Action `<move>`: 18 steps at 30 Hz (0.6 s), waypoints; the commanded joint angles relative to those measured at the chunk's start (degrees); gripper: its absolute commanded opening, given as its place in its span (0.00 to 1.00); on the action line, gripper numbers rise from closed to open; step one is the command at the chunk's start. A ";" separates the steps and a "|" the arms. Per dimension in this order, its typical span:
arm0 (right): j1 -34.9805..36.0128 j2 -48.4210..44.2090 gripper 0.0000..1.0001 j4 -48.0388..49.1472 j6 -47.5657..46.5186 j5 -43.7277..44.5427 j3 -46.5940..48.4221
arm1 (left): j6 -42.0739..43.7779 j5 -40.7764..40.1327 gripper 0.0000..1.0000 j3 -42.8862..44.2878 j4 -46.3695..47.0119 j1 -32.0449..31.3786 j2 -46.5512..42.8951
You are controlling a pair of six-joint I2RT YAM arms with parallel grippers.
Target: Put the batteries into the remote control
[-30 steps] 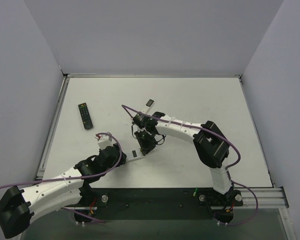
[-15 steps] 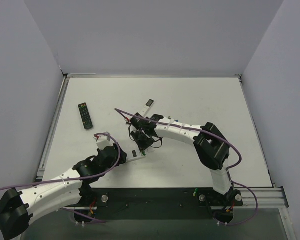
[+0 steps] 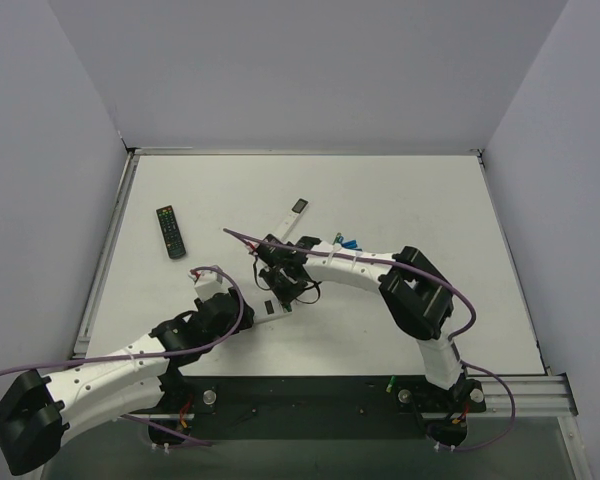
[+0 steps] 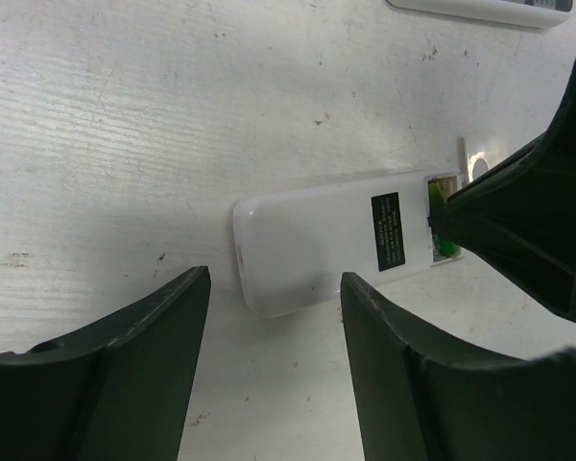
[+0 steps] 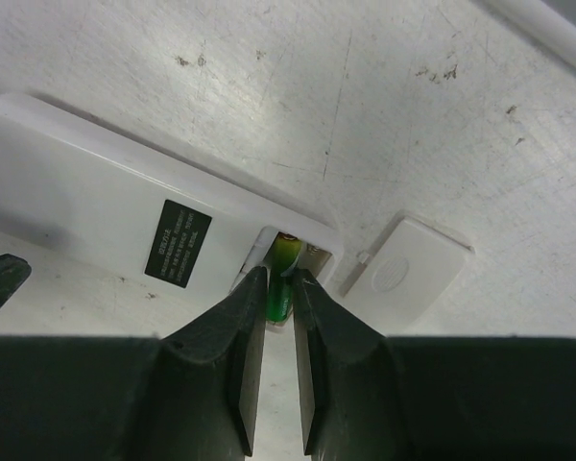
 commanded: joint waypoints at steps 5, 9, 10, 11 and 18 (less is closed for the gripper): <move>1.86 2.68 0.15 -2.38 -0.85 5.53 -1.23 | -0.40 -0.72 0.67 0.08 1.21 0.27 0.06; 2.22 2.69 0.14 -3.08 0.37 2.82 -1.49 | -0.92 -0.81 0.67 0.08 0.59 0.36 -0.47; 2.30 2.25 0.13 -3.34 0.99 1.42 -1.92 | -1.19 -1.07 0.67 -0.01 0.24 0.36 -1.08; 2.31 1.90 0.12 -3.69 2.56 0.71 -2.10 | -1.36 -1.42 0.67 -0.01 -0.54 0.36 -1.34; 2.30 -3.80 0.09 -6.07 5.21 -5.98 -3.33 | -4.87 -2.92 0.68 -1.50 -2.92 0.27 -7.05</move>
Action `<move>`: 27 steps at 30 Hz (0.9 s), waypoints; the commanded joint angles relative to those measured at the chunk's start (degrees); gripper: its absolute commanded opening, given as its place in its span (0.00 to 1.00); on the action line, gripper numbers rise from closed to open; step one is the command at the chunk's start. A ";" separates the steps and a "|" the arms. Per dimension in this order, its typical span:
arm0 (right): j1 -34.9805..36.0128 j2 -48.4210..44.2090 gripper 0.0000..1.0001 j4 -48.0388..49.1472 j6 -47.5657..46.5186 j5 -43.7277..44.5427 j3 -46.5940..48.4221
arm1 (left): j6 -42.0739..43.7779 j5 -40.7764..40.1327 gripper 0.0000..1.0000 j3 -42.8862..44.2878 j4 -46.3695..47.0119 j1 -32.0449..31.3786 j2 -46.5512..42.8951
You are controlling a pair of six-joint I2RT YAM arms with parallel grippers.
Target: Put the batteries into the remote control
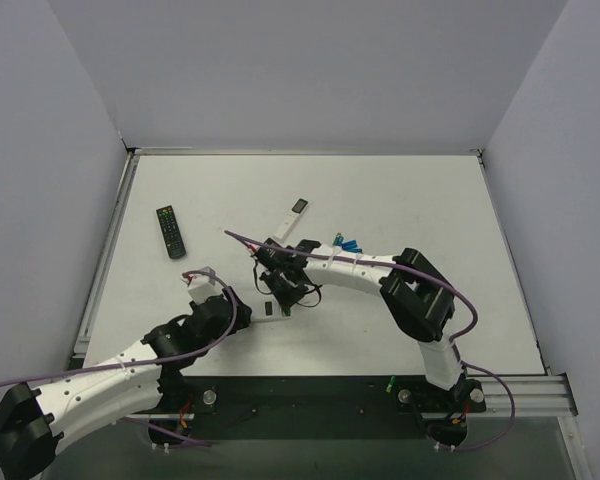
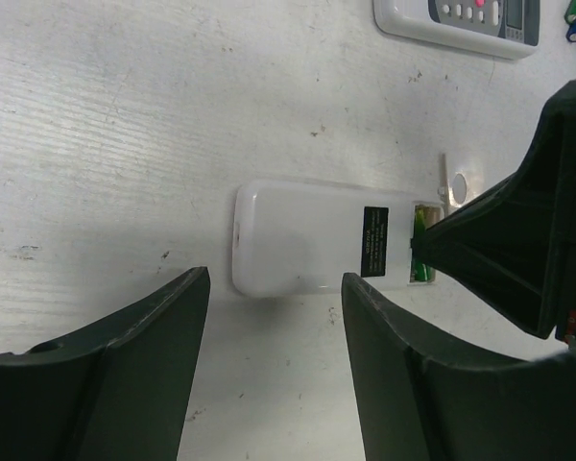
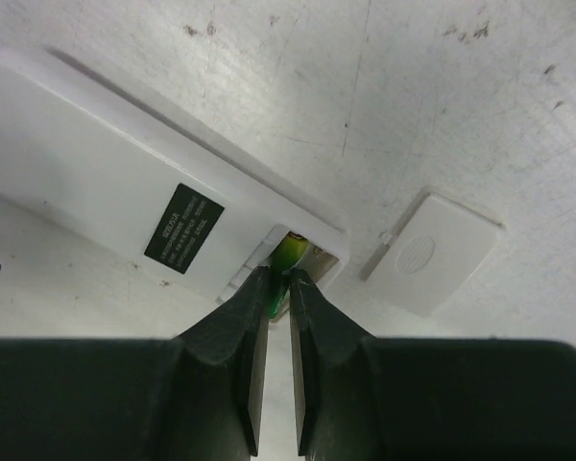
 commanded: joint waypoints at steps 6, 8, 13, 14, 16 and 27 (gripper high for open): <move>0.05 -8.95 0.12 -5.81 -1.93 -8.90 -2.48 | -5.65 -2.16 0.68 -1.22 -4.60 0.36 -6.96; -0.13 -9.92 0.17 -5.46 -5.00 -7.67 -2.57 | -6.27 -2.33 0.68 -1.66 -5.30 0.36 -8.81; -0.13 -11.77 0.37 -1.51 -15.28 -7.49 -4.41 | -9.61 -2.51 0.68 -3.15 -6.80 0.36 -12.41; 0.05 -11.69 0.41 -1.06 -18.08 -7.14 -4.68 | -10.14 -2.59 0.68 -3.42 -7.50 0.36 -13.03; 0.22 -11.42 0.55 0.87 -21.96 -7.14 -5.64 | -11.98 -3.38 0.69 -3.94 -8.55 0.36 -15.31; 3.83 -6.33 0.69 7.29 -29.79 -4.95 -7.84 | -20.06 -4.44 0.69 -8.60 -11.72 0.36 -24.37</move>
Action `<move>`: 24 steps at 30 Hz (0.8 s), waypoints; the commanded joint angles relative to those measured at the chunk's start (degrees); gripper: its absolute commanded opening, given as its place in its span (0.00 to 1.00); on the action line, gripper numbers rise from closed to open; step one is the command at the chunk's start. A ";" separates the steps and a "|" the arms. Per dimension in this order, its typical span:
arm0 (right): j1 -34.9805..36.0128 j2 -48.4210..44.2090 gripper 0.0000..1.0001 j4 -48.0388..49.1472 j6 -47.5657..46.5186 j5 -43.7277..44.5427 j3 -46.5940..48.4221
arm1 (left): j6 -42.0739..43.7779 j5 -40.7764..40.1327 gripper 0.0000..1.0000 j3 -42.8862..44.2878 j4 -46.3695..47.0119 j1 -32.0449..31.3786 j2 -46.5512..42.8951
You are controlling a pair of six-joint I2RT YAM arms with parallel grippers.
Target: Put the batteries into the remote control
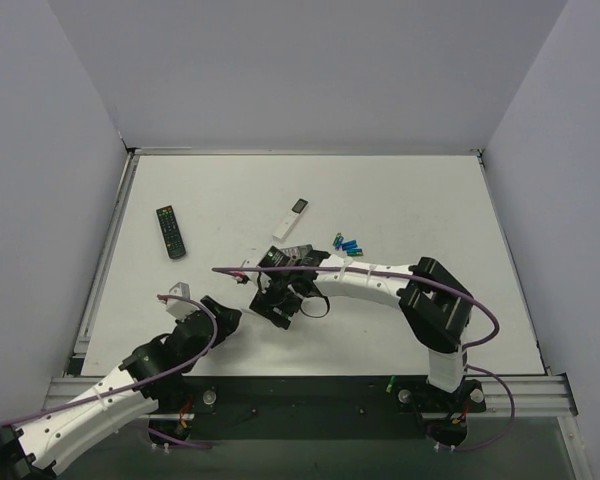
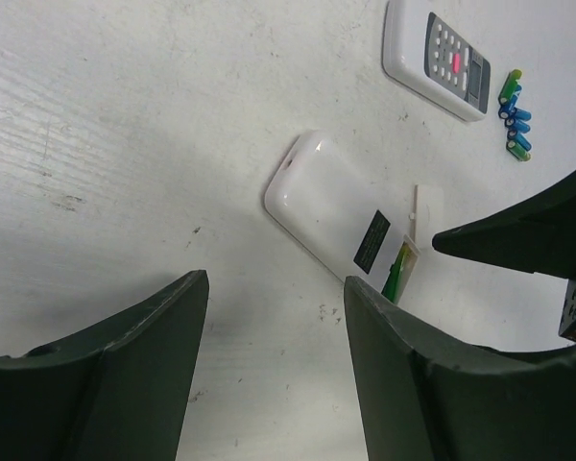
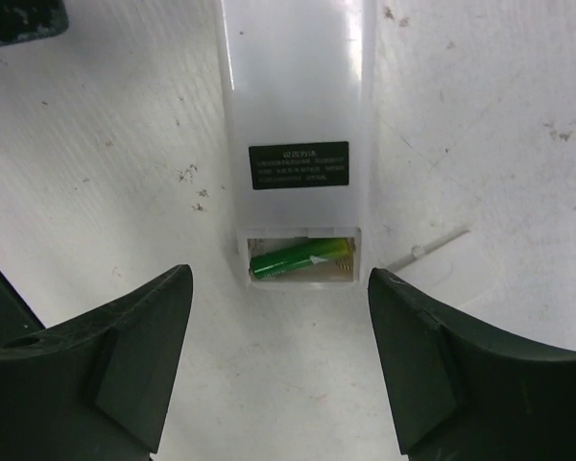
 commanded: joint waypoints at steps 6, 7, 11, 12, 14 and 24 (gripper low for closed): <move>2.96 4.94 0.68 3.84 -5.61 5.67 -0.76 | -9.66 -1.36 0.69 -3.17 -0.31 0.36 -2.13; 2.96 5.12 0.67 4.19 -5.52 6.38 -1.20 | -9.83 -1.27 0.69 -3.43 -0.13 0.36 -2.21; 2.87 5.56 0.65 4.98 -5.17 6.82 -2.08 | -10.54 -1.09 0.69 -4.22 1.27 0.36 -2.13; 2.87 5.48 0.64 5.07 -4.99 6.82 -2.08 | -10.71 -0.92 0.69 -4.40 1.71 0.36 -2.21; 2.79 5.48 0.62 5.68 -4.47 6.65 -2.26 | -10.89 -0.83 0.69 -4.84 2.94 0.36 -2.13; 0.06 1.17 0.32 9.82 2.56 3.66 -5.76 | -10.54 -0.92 0.68 -5.28 8.57 0.45 -0.63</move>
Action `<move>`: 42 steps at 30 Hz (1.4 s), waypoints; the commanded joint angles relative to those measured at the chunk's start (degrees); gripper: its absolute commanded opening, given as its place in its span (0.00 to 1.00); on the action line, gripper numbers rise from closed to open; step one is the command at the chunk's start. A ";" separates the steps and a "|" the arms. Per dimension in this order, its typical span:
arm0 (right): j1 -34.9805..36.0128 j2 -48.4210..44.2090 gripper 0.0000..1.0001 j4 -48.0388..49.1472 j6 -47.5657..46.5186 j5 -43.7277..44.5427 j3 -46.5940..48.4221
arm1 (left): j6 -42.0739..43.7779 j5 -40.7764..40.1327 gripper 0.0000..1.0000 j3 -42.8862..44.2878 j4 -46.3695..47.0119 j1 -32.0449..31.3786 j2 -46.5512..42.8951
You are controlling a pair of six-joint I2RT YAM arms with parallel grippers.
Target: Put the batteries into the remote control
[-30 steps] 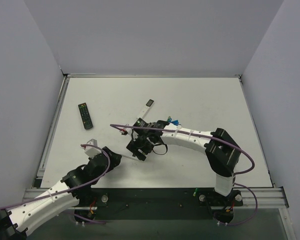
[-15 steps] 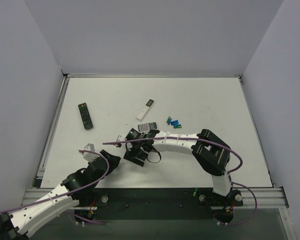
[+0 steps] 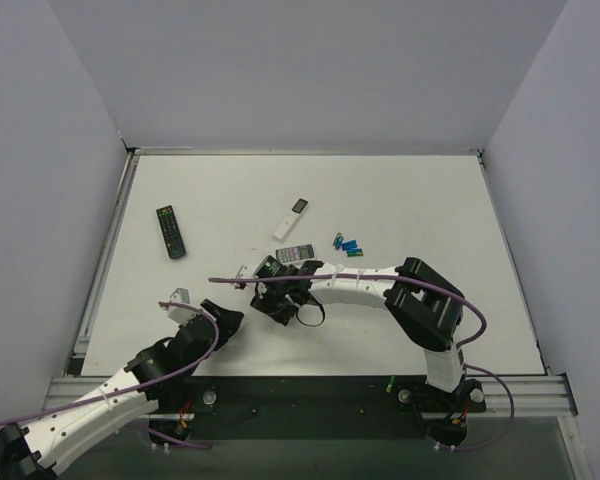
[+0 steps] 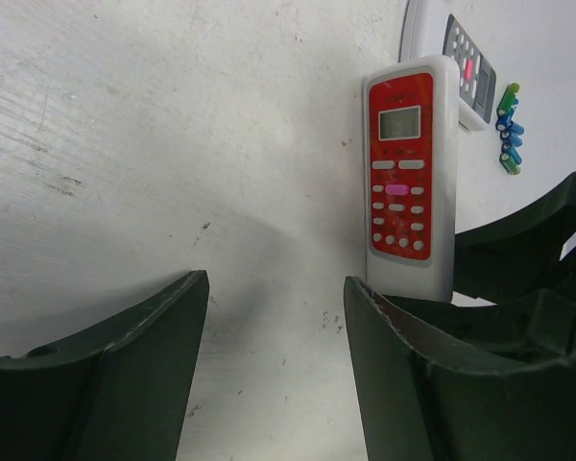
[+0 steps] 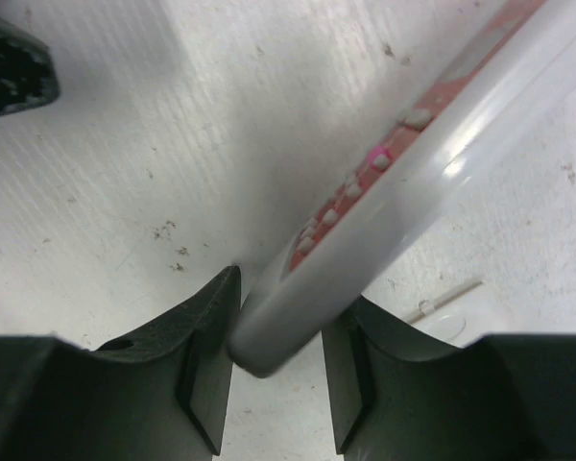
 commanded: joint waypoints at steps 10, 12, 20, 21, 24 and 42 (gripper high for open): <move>-1.99 -5.16 0.25 4.74 6.10 -2.80 -7.62 | -5.41 -1.68 0.69 1.01 18.95 3.69 8.95; -1.99 -5.69 0.25 5.19 6.63 -2.89 -8.25 | -4.18 0.76 0.69 1.81 20.45 6.93 12.28; -1.82 -5.60 0.25 6.77 6.28 -2.54 -9.57 | 0.03 10.53 0.73 5.84 33.54 17.50 26.35; -1.73 -5.60 0.25 6.94 6.28 -2.54 -9.74 | 0.74 11.67 0.74 7.33 34.43 17.76 29.32; -1.73 -5.60 0.26 7.30 6.10 -2.54 -10.00 | 2.67 13.16 0.75 10.50 36.98 18.47 34.87; -1.73 -6.83 0.37 9.49 6.54 -2.01 -11.41 | 10.76 21.34 0.78 21.14 37.42 20.05 52.20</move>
